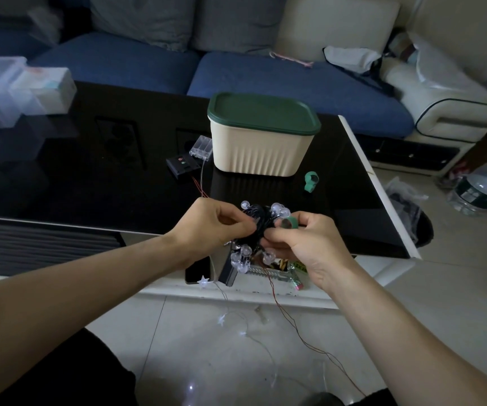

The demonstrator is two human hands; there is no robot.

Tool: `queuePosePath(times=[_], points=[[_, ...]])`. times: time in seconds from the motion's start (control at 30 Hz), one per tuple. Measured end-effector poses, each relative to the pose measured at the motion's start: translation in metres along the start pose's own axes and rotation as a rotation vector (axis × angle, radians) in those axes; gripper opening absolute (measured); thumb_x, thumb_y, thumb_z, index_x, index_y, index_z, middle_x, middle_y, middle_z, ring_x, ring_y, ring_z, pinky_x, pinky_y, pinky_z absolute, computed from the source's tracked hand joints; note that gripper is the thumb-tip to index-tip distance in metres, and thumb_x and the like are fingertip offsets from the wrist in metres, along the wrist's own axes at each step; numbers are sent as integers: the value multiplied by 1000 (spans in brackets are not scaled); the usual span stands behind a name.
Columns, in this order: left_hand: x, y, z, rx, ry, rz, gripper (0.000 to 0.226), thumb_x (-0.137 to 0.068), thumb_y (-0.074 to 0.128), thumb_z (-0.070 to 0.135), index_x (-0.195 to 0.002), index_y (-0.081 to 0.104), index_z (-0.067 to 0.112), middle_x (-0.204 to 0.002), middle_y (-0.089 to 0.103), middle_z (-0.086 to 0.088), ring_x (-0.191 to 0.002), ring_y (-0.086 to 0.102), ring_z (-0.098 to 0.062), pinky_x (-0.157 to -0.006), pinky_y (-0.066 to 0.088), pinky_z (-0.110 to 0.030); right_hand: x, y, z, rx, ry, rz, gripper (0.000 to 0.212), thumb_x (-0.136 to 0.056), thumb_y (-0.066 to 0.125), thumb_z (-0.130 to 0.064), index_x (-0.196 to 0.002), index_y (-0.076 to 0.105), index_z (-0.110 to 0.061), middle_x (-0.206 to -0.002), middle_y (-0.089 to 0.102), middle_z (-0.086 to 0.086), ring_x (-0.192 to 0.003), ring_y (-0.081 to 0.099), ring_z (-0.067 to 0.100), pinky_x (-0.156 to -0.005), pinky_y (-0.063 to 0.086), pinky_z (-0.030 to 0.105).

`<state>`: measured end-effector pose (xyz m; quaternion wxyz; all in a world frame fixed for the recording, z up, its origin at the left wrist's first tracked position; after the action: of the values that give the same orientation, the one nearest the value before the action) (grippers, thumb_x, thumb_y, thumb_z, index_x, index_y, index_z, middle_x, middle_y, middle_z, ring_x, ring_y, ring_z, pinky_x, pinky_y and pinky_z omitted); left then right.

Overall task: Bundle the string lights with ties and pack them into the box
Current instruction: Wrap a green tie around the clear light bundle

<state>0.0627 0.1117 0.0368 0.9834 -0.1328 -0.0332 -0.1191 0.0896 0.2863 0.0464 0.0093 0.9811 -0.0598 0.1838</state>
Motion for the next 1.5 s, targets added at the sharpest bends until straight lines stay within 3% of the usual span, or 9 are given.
queuePosePath(times=[0.33, 0.63, 0.73, 0.83, 0.93, 1.03, 1.2, 1.37, 1.5], points=[[2, -6, 2, 72, -215, -69, 21, -58, 89, 12, -73, 76, 8, -86, 76, -14, -90, 73, -25, -88, 56, -29, 6, 6, -1, 91, -25, -63, 29, -77, 85, -8, -97, 68, 4, -77, 76, 17, -71, 76, 28, -67, 64, 34], [3, -7, 2, -35, -124, -12, 23, -62, 91, 8, -75, 72, 4, -76, 75, -9, -77, 74, -22, -74, 58, -23, 0, 17, 7, 53, -34, 28, 28, -72, 90, -11, -84, 65, -5, -68, 71, 6, -56, 70, 14, -54, 56, 21], [2, -10, 3, -325, 26, 105, 23, -61, 93, 25, -71, 74, 19, -69, 73, 4, -69, 69, -9, -72, 53, -26, -1, 23, 8, 28, -32, 61, 24, -75, 88, -12, -77, 64, -10, -65, 68, 1, -50, 65, 5, -47, 48, 14], [2, -11, 6, -494, 146, 172, 21, -63, 91, 37, -70, 74, 28, -68, 70, 13, -71, 65, -2, -77, 50, -27, -3, 26, 9, 15, -42, 88, 21, -76, 87, -15, -78, 66, -11, -70, 71, 4, -62, 69, 13, -57, 58, 21], [1, -15, 9, -454, 102, 117, 18, -67, 90, 34, -72, 75, 24, -67, 71, 7, -64, 66, -2, -60, 52, -16, -3, 27, 8, 21, -62, 106, 22, -77, 87, -16, -76, 66, -13, -70, 71, 4, -68, 70, 20, -72, 61, 35], [2, -15, 9, -294, 5, 57, 15, -78, 82, 28, -89, 76, 19, -69, 72, 4, -57, 66, -11, -57, 56, -23, -3, 25, 6, -3, -82, 117, 26, -78, 86, -15, -70, 62, -15, -66, 65, 2, -63, 64, 16, -65, 58, 31], [8, -3, 13, 117, -201, -54, 23, -95, 63, 16, -116, 66, 7, -61, 70, -5, -45, 60, -10, -38, 35, -16, -2, 27, 8, -11, -126, 106, 26, -81, 83, -14, -71, 59, -15, -54, 58, -8, -51, 57, 6, -51, 51, 20], [14, 9, 14, 322, -324, -304, 34, -108, 35, 20, -117, 61, 0, -94, 71, -21, -47, 62, -13, -34, 28, -16, 0, 28, 10, 13, -155, 143, 28, -81, 83, -18, -69, 59, -16, -62, 61, -2, -60, 60, 11, -56, 53, 22], [12, 6, 14, 394, -362, -356, 30, -108, 32, 17, -114, 58, 4, -66, 68, -7, -32, 49, -7, -32, 23, -13, 2, 26, 7, 24, -173, 138, 34, -81, 84, -17, -65, 53, -17, -64, 58, 3, -61, 58, 15, -53, 51, 22]])
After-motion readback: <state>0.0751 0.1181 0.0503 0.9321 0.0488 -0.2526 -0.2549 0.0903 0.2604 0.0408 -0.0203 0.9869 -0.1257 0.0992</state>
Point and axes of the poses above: each hand's wrist, its own x-axis away from the middle knuckle, its own y-axis out of the palm, z = x × y, the point moved 2 cm from there along -x, towards the middle knuckle
